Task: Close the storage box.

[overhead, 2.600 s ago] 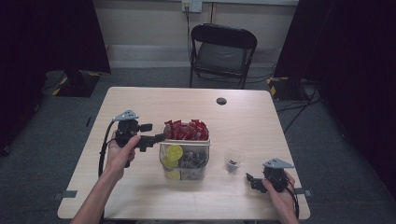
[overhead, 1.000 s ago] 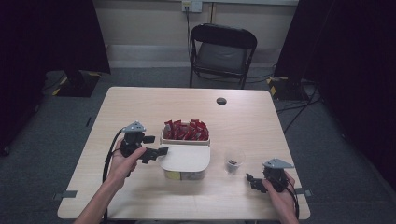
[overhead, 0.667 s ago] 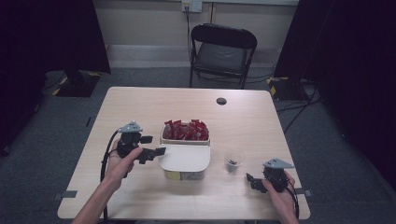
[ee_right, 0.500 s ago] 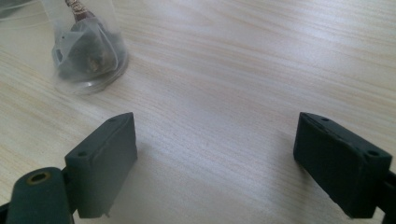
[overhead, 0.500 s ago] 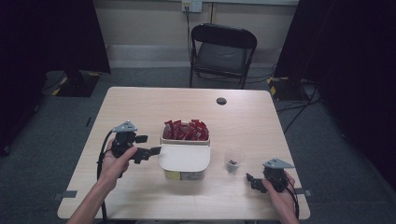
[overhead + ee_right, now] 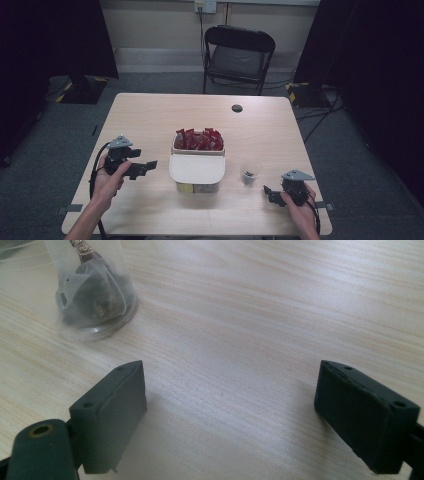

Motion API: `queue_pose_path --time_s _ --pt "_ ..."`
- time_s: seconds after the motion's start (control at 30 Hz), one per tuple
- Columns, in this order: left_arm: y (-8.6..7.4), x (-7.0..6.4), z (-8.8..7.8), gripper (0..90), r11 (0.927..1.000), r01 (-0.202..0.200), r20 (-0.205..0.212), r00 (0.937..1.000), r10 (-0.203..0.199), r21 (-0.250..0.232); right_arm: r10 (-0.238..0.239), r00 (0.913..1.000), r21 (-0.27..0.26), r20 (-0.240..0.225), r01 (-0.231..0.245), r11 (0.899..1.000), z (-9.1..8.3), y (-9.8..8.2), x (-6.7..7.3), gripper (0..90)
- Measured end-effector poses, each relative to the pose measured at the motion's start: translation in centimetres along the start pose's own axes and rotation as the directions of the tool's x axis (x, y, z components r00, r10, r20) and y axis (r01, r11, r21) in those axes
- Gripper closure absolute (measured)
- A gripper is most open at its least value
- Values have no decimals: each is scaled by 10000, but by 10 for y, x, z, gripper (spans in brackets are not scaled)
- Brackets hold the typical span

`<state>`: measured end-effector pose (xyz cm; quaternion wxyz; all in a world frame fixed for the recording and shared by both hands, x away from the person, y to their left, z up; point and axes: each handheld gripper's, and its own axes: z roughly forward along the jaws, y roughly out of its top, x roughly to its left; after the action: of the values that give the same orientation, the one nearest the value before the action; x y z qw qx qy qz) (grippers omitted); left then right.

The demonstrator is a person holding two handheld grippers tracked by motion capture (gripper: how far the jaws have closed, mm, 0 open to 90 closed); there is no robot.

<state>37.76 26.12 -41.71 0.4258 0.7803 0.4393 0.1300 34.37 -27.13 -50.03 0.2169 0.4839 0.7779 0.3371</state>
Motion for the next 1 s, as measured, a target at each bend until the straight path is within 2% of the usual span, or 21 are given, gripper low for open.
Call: queue_pose_path --time_s 0.07,0.17,0.27,0.37,0.57,0.67,0.77,0.8,0.83,0.9,1.0 --pt "-8 4 2 161 9997 204 -253 9995 -201 135 9 10000 23 -15 -9 10000 0 0 0 126" --pt "-15 8 4 161 9992 220 -338 9992 -209 341 -2 10000 26 -30 2 10000 0 0 0 126" --pt "-28 16 4 161 9978 419 -621 9973 -387 521 -3 10000 28 -30 3 10000 0 0 0 126" --pt "-39 24 3 161 9961 780 -901 9932 -739 423 -5 10000 29 -29 5 10000 0 0 0 126" --pt "-58 34 8 161 9910 1089 -1404 9853 -973 779 -6 10000 27 -30 6 10000 0 0 0 126" --pt "-64 35 12 161 9892 1063 -1529 9841 -902 1011 -8 10000 30 -30 8 10000 0 0 0 126" --pt "-70 34 17 161 9884 868 -1624 9845 -659 1246 -6 10000 28 -30 6 10000 0 0 0 126" --pt "-71 33 18 161 9880 908 -1622 9843 -699 1252 -5 10000 27 -29 5 10000 0 0 0 126" --pt "-72 33 20 161 9871 1075 -1431 9856 -901 1187 -10 10000 28 -29 10 10000 0 0 0 126" --pt "-71 30 21 161 9881 777 -1565 9861 -565 1328 -8 10000 26 -30 8 10000 0 0 0 126" --pt "-74 27 24 153 9911 302 -1873 9823 -54 1298 -8 10000 27 -29 8 10000 0 0 0 126"
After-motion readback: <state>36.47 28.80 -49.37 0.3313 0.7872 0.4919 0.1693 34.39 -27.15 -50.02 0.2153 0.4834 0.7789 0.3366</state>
